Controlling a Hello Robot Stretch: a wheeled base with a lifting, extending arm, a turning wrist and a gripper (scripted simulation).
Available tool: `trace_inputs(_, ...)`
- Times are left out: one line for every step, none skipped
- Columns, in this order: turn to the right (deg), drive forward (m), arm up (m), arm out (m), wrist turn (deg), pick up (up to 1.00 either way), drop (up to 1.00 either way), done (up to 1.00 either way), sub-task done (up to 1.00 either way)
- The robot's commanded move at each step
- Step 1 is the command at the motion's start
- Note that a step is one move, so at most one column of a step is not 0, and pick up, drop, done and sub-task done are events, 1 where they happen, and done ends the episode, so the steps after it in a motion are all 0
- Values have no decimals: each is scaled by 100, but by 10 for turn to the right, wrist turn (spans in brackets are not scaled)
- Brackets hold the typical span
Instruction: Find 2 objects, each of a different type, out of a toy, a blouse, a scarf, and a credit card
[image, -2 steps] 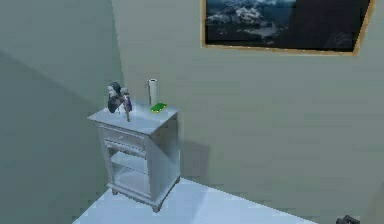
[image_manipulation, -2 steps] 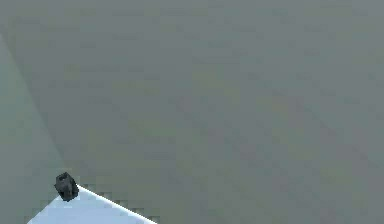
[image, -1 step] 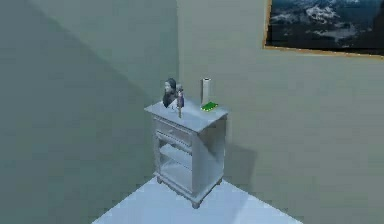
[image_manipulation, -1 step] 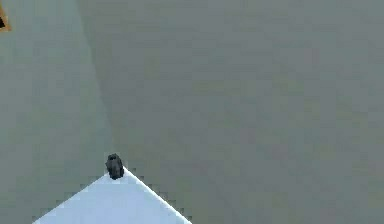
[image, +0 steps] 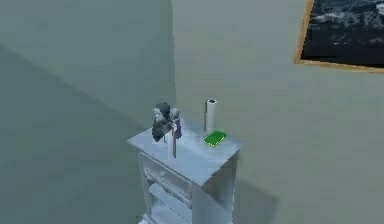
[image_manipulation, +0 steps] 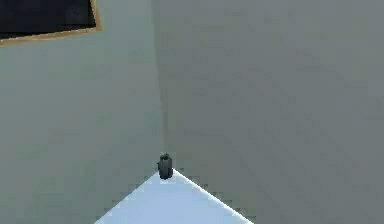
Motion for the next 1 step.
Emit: trace_inputs(-450, 0, 0, 0, 0, 0, 0, 0, 0)
